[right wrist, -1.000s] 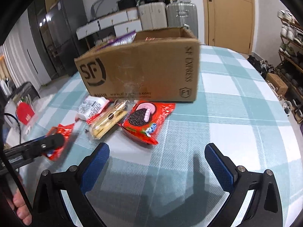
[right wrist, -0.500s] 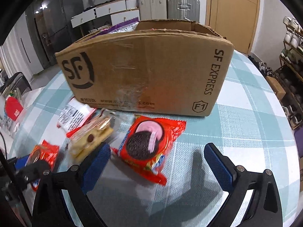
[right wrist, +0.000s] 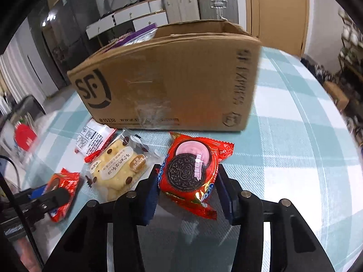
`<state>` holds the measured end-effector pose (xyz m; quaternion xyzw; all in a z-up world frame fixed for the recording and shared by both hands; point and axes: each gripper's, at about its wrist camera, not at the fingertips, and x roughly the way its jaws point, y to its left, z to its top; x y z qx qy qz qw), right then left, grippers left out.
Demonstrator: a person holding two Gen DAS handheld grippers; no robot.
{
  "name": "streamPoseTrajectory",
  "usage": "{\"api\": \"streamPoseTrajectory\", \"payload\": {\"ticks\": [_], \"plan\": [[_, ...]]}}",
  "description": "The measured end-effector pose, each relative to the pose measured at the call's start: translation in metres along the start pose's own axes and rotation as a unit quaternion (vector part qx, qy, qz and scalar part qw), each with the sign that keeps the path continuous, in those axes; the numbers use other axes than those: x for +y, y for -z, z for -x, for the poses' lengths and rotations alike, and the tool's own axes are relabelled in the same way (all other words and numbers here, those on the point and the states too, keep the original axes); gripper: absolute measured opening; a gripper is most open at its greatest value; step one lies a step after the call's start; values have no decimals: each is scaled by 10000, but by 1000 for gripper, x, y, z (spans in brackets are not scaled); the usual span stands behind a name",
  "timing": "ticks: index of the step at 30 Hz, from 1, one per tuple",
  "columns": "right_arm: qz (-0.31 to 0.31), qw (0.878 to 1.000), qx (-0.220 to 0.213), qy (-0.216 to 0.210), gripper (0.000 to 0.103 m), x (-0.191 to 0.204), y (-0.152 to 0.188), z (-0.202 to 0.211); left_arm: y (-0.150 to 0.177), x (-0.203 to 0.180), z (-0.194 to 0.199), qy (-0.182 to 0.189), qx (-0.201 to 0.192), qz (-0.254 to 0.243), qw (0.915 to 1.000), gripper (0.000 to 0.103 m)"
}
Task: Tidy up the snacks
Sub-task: 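Hold the red Oreo pack in the left tool while the right tool grasps another red Oreo pack, then lift both red Oreo packs and carry them over the SF box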
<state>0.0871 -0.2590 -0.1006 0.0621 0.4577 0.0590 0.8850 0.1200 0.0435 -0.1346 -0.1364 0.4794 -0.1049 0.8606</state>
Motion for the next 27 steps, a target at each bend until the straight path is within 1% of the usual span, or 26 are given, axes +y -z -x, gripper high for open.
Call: {"api": "streamPoseTrajectory", "payload": {"ticks": [1, 2, 5, 7, 8, 9, 11, 13, 16, 18, 20, 22, 27], "plan": [[-169, 9998, 1, -93, 47, -10, 2, 6, 0, 0, 1, -22, -24, -6, 10000, 43], [-169, 9998, 1, -93, 47, -10, 2, 6, 0, 0, 1, -39, -43, -16, 10000, 43], [-320, 9990, -71, -303, 47, -20, 6, 21, 1, 0, 3, -40, -113, -58, 9999, 43], [-274, 9980, -245, -520, 47, -22, 9, 35, 4, -2, 6, -33, -181, -99, 9998, 43], [-227, 9977, -317, -555, 47, -21, 9, 41, 4, -4, 8, -39, -214, -128, 9997, 43], [-178, 9974, -391, -577, 47, -19, 11, 47, 5, -5, 9, -42, -249, -157, 9996, 43], [-65, 9956, -538, -759, 47, -10, 19, 61, 7, -6, 11, -45, -290, -180, 9994, 43], [37, 9945, -631, -831, 47, -7, 30, 74, 8, -5, 12, -13, -286, -160, 9995, 43], [49, 9918, -723, -1053, 47, -7, 41, 89, 11, -6, 15, 72, -304, -138, 9994, 43], [8, 9900, -813, -1154, 47, -12, 47, 100, 14, -7, 19, 35, -364, -176, 9992, 43], [-108, 9886, -881, -1218, 47, -8, 59, 105, 18, -8, 21, -15, -410, -211, 9989, 43], [-299, 9872, -939, -1256, 47, -14, 66, 113, 23, -11, 25, -13, -462, -239, 9986, 43], [-414, 9857, -1025, -1272, 47, -20, 75, 123, 38, -20, 38, -56, -631, -422, 9971, 43]]}}
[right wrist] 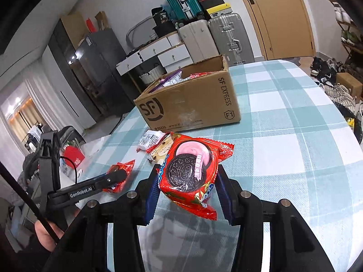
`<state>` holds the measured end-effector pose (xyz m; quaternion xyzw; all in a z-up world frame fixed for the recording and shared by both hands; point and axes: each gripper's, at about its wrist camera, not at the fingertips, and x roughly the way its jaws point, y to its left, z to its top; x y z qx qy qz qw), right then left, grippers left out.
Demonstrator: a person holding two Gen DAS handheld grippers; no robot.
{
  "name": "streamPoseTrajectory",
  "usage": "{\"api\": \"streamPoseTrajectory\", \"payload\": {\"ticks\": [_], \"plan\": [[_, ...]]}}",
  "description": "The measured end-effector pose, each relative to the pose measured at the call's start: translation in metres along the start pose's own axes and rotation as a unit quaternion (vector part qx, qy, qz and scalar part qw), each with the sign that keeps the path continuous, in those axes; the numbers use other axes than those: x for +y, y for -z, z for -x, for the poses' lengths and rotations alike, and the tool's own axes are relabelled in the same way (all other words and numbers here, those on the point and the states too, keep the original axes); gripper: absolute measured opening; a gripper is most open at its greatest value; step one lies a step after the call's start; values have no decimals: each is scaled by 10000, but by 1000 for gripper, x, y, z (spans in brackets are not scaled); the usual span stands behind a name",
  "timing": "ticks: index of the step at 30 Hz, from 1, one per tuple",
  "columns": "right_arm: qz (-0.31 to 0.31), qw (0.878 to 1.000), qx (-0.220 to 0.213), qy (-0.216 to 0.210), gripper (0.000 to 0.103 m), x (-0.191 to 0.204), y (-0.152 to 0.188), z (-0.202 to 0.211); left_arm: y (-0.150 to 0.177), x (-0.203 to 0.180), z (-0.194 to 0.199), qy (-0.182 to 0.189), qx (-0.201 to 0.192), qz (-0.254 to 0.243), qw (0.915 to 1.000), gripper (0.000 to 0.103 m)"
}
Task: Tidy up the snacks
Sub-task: 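Lift both red Oreo packs and carry them over the SF box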
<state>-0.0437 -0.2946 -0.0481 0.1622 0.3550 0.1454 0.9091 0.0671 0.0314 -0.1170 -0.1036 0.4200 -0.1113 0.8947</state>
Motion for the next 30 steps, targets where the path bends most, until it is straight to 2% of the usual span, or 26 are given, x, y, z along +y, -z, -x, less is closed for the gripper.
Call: {"api": "streamPoseTrajectory", "payload": {"ticks": [4, 8, 12, 14, 21, 26, 30], "plan": [[16, 9996, -267, -11, 47, 1, -3, 24, 4, -13, 10, -242, -52, -287, 9993, 43], [297, 9989, -365, 51, 47, 15, -13, 46, 1, -20, 27, -406, -195, -393, 9982, 43], [475, 9970, -614, -70, 47, 32, -30, 70, -7, -27, 45, -298, -272, -459, 9981, 43], [546, 9959, -705, -153, 47, 41, -39, 81, -15, -34, 56, -357, -355, -545, 9972, 43], [823, 9911, -979, -354, 47, 71, -75, 107, -55, -45, 85, -239, -573, -715, 9955, 43], [960, 9884, -1088, -454, 47, 89, -104, 120, -94, -48, 91, -115, -516, -699, 9962, 43], [931, 9879, -1136, -494, 47, 95, -129, 122, -126, -56, 89, -207, -545, -796, 9951, 43]]}}
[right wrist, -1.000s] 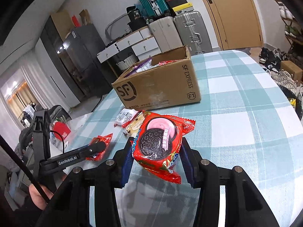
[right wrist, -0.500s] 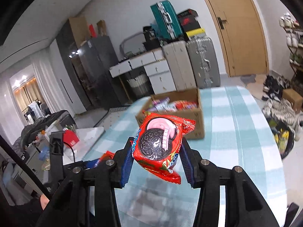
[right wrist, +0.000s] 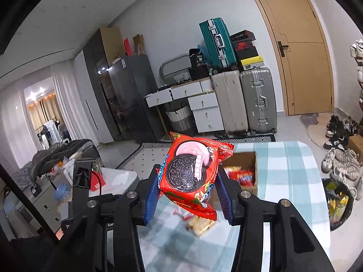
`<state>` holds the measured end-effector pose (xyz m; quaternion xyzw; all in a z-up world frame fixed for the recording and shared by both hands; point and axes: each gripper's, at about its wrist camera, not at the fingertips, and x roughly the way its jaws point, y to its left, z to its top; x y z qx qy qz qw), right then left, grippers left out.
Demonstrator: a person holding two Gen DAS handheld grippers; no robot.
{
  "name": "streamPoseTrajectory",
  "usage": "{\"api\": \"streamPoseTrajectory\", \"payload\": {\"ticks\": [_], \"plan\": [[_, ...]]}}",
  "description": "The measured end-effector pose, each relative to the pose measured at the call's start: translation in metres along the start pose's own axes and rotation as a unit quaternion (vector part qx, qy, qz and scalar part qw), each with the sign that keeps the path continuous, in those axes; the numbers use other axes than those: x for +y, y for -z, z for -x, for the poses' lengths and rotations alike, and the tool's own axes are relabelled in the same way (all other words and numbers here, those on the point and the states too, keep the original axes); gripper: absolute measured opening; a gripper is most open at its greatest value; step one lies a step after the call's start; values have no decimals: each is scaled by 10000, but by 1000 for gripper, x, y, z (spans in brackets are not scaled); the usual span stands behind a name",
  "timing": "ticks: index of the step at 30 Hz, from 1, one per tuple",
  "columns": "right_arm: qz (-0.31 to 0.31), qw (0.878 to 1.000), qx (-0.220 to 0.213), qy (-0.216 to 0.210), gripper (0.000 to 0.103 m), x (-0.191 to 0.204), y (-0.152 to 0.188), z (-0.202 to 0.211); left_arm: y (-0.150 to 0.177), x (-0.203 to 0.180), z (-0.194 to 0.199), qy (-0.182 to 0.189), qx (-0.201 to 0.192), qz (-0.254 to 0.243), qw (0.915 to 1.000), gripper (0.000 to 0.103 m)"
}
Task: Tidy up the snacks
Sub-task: 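Lift both red Oreo packs and carry them over the SF box, then lower both tools into the box and open them to drop the Oreo packs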
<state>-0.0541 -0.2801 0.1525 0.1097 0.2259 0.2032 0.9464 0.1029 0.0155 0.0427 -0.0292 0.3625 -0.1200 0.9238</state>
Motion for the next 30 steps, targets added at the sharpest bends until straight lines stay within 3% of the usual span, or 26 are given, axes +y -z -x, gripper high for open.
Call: {"api": "streamPoseTrajectory", "payload": {"ticks": [11, 18, 25, 30], "plan": [[65, 9999, 42, 151, 47, -12, -61, -43, -89, -21, -28, 156, 38, -93, 9998, 43], [-214, 9989, 187, 364, 47, -39, -87, -92, -139, -31, -71, 240, 190, -118, 9995, 43], [-137, 9966, 537, 617, 47, -67, -94, -153, -164, -38, -125, 149, 420, -103, 9990, 43], [-122, 9948, 740, 687, 47, -87, -92, -194, -165, -43, -164, 148, 549, -124, 9983, 43]]}}
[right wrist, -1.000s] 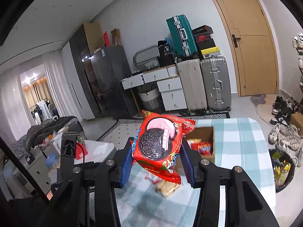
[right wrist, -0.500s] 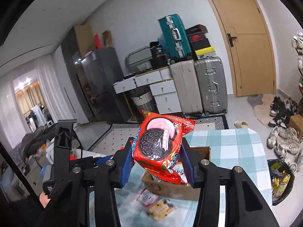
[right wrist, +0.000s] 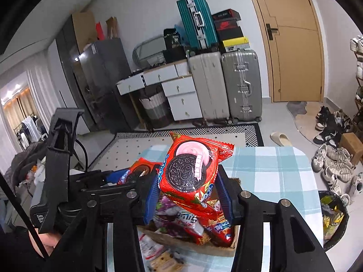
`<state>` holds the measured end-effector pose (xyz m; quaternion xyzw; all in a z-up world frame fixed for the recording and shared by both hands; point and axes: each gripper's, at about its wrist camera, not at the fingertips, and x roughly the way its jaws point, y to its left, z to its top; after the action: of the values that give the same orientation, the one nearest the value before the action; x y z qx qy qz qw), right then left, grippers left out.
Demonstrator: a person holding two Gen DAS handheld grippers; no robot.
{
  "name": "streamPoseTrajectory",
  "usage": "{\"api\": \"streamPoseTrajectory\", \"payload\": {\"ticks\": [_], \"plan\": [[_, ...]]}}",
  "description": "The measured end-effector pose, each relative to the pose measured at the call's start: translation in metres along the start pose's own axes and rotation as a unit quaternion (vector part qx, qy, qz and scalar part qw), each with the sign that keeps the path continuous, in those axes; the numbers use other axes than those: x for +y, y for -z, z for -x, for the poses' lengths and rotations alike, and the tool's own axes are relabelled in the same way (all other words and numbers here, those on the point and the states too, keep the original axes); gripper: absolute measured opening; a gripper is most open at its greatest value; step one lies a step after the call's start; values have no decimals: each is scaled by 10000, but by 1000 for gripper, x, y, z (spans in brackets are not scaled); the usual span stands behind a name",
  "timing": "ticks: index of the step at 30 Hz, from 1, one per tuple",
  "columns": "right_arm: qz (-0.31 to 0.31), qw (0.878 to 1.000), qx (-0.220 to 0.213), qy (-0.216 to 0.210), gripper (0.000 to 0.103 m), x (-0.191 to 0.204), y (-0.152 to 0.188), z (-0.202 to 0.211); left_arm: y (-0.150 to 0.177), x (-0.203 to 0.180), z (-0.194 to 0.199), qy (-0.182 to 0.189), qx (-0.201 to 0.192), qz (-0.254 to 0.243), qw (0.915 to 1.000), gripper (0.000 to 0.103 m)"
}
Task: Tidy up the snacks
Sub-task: 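Lower both tools into the box and open them to drop the Oreo packs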
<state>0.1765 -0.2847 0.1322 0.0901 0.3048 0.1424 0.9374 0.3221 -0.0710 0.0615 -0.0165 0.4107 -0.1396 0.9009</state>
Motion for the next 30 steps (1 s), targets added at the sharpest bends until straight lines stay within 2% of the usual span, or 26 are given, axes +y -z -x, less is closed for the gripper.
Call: {"api": "streamPoseTrajectory", "payload": {"ticks": [10, 14, 17, 21, 26, 30], "plan": [[-10, 9992, 400, 87, 47, -30, 24, -63, 3, 1, -65, 50, 371, -2, 9993, 43], [-84, 9984, 545, 76, 47, -40, 31, -82, 7, -2, -79, -82, 463, -164, 9988, 43], [-188, 9974, 691, 81, 47, -48, 35, -96, 9, 2, -84, -41, 510, -157, 9986, 43], [-365, 9951, 913, -69, 49, -54, 40, -108, 10, 8, -84, -64, 524, -102, 9986, 43], [-240, 9956, 906, 83, 65, -50, 46, -106, 12, 15, -66, -123, 440, -78, 9989, 48], [-248, 9962, 826, 106, 66, -46, 46, -92, 18, 19, -42, -144, 370, -96, 9992, 49]]}}
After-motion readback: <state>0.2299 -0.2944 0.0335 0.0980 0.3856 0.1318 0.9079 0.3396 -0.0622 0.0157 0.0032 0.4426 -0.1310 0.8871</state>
